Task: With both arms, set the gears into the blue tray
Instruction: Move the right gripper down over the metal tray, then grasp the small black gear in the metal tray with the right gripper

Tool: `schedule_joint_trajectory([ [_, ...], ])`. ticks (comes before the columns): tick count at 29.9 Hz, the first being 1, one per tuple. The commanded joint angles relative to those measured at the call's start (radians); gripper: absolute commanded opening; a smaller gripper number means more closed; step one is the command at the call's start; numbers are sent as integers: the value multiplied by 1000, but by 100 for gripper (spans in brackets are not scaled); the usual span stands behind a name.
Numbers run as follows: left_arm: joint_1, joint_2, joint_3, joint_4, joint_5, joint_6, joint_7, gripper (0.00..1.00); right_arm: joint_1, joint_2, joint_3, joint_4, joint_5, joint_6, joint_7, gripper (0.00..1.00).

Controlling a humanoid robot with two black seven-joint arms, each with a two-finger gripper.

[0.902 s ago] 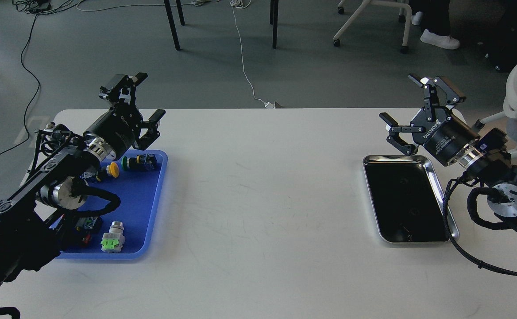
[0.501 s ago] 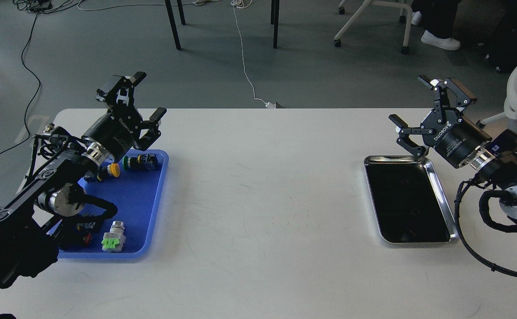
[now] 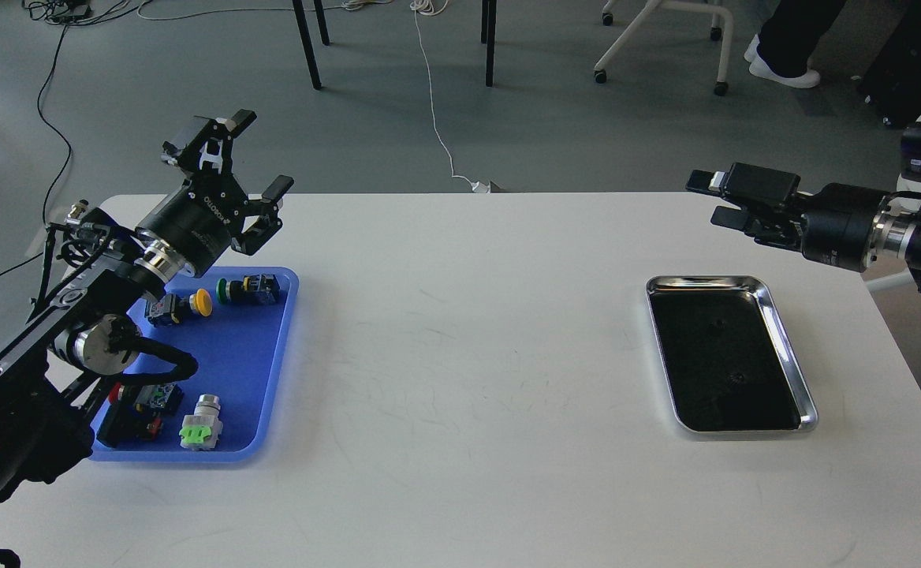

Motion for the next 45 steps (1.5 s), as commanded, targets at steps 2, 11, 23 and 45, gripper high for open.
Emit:
schedule_joint_trajectory([
  [2,0,-12,-1,-1,0,1,-1,98,174,8,-227,-8,-234,0,0,99],
  [11,2,-12,-1,-12,0,1,-1,99,343,206,-620,-186,-373,-118,0,97],
  [23,5,3,-3,-36,0,-1,-1,98,271,300,-708,-287,-373,-138,0,95],
  [45,5,12,-1,-55,0,-6,-1,98,175,347,-706,-393,-361,-182,0,85],
])
